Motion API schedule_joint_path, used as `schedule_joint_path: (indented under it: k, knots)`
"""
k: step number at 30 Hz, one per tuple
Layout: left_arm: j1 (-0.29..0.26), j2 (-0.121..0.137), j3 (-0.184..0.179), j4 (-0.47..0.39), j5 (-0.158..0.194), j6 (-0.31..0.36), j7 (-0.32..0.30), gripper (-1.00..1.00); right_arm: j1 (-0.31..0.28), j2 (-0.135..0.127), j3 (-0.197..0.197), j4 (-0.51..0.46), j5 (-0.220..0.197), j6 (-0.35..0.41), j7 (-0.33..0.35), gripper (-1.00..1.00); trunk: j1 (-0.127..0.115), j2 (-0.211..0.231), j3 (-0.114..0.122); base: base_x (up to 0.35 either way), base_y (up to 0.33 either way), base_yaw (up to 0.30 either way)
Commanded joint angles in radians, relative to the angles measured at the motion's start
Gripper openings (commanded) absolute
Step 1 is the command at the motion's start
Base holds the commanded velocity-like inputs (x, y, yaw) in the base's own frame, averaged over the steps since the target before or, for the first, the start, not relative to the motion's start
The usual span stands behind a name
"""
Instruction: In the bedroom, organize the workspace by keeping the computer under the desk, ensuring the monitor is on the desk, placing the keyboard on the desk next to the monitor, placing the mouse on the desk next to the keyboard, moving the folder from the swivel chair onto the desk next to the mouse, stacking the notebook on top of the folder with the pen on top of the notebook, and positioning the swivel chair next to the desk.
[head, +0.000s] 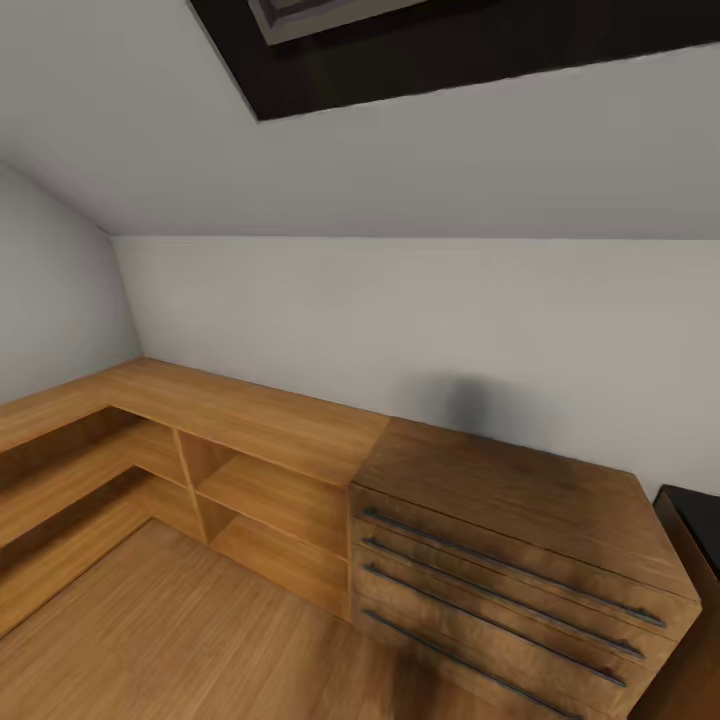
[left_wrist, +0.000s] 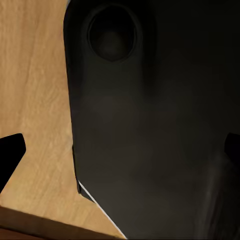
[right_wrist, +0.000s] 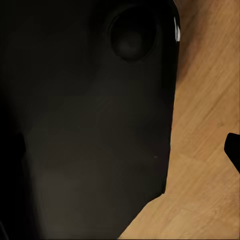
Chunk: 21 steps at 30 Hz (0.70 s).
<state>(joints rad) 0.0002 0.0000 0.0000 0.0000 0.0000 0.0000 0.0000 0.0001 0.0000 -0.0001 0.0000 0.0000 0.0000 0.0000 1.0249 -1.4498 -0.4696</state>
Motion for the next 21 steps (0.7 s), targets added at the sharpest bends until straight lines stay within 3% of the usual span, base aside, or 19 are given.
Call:
schedule_joint_path:
  k: [1, 7, 21]
  knots:
    - [0.000, -0.006, -0.006, -0.006, -0.006, 0.006, 0.003, 1.00, -0.006, 0.006, -0.001, 0.002, -0.003, 0.001, 0.003, 1.00, -0.004, 0.007, 0.003, 0.000, 0.000, 0.000]
    - [0.000, -0.037, -0.007, -0.023, -0.013, 0.012, 0.004, 1.00, -0.026, 0.037, 0.001, 0.003, -0.007, 0.006, 0.007, 1.00, -0.027, 0.049, 0.021, 0.000, 0.000, 0.000]
    - [0.000, -0.043, -0.008, -0.025, -0.014, 0.012, 0.005, 1.00, -0.032, 0.038, 0.000, 0.001, -0.008, -0.073, 0.007, 1.00, -0.080, 0.147, 0.065, 0.000, 0.000, 0.000]
